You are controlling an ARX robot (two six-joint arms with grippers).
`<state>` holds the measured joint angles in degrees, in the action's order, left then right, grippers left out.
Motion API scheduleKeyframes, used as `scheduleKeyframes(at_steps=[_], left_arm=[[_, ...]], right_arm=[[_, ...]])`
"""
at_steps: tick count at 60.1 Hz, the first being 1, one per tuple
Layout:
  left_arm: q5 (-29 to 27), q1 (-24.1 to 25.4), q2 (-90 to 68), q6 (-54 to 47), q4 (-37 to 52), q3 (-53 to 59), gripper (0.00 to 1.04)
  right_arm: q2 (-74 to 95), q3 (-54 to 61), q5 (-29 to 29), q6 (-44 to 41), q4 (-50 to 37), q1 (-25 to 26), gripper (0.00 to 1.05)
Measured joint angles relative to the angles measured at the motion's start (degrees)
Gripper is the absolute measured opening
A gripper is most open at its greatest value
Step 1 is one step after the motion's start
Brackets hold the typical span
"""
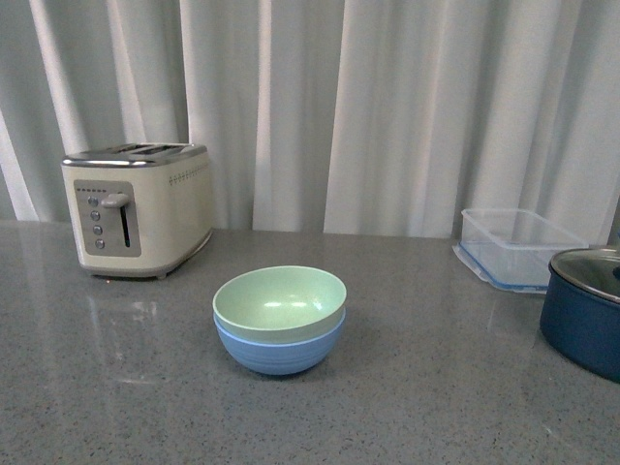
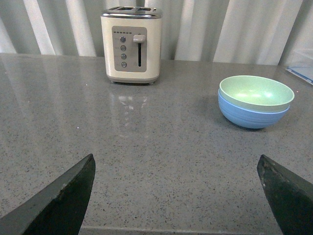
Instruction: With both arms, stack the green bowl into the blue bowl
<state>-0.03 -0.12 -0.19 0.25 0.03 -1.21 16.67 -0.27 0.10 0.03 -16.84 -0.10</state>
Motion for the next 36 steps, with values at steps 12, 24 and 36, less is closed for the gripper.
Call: scheduleKeyframes(at_steps=[12,24,36], left_arm=[[0.0,0.0,0.0,0.0,0.0,0.0,0.98],[0.0,0.0,0.0,0.0,0.0,0.0,0.98],[0.0,0.0,0.0,0.0,0.0,0.0,0.98]], right_arm=[[-3.8,0.0,0.0,0.0,3.8,0.0,0.01],[-6.8,0.0,0.0,0.0,6.8,0.0,0.01],[-16.4,0.0,-0.2,0.0,16.7,0.0,0.01]])
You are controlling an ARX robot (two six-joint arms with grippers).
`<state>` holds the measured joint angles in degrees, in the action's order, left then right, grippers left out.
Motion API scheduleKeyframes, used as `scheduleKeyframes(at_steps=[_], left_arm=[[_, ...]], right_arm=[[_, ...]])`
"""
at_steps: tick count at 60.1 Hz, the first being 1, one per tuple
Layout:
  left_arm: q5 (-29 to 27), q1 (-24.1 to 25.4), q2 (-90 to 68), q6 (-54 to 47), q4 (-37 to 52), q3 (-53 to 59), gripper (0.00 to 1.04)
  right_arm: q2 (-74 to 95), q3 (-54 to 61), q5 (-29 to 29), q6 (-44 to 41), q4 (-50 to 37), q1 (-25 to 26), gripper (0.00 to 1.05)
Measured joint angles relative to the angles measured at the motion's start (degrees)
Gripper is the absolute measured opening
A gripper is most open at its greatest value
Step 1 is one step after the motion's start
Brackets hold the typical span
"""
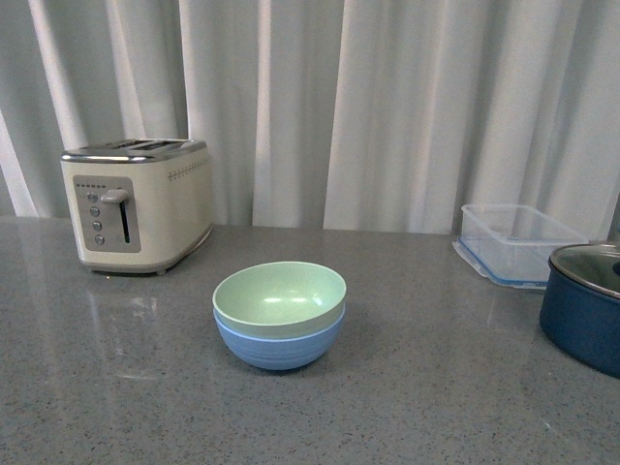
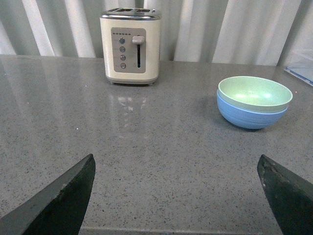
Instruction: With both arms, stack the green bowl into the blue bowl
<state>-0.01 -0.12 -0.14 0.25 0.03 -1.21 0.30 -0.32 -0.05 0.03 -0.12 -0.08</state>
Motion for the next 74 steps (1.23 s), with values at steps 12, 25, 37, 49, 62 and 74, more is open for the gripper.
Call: scheduleKeyframes(at_steps=[12,25,37,49,62,74], left_arm=[[0.0,0.0,0.0,0.0,0.0,0.0,0.98],[0.0,0.0,0.0,0.0,0.0,0.0,0.98],[0.0,0.0,0.0,0.0,0.0,0.0,0.98],[0.0,0.0,0.0,0.0,0.0,0.0,0.98],[0.0,0.0,0.0,0.0,0.0,0.0,0.98],[0.0,0.0,0.0,0.0,0.0,0.0,0.98]], right_arm=[[0.0,0.0,0.0,-0.1,0.0,0.0,0.04],[0.0,0.0,0.0,-0.1,0.0,0.0,0.4],[0.0,0.0,0.0,-0.1,0.0,0.0,0.76],[0.0,0.0,0.0,0.0,0.0,0.0,0.94],[0.0,0.0,0.0,0.0,0.0,0.0,0.95],[0.0,0.0,0.0,0.0,0.0,0.0,0.95]])
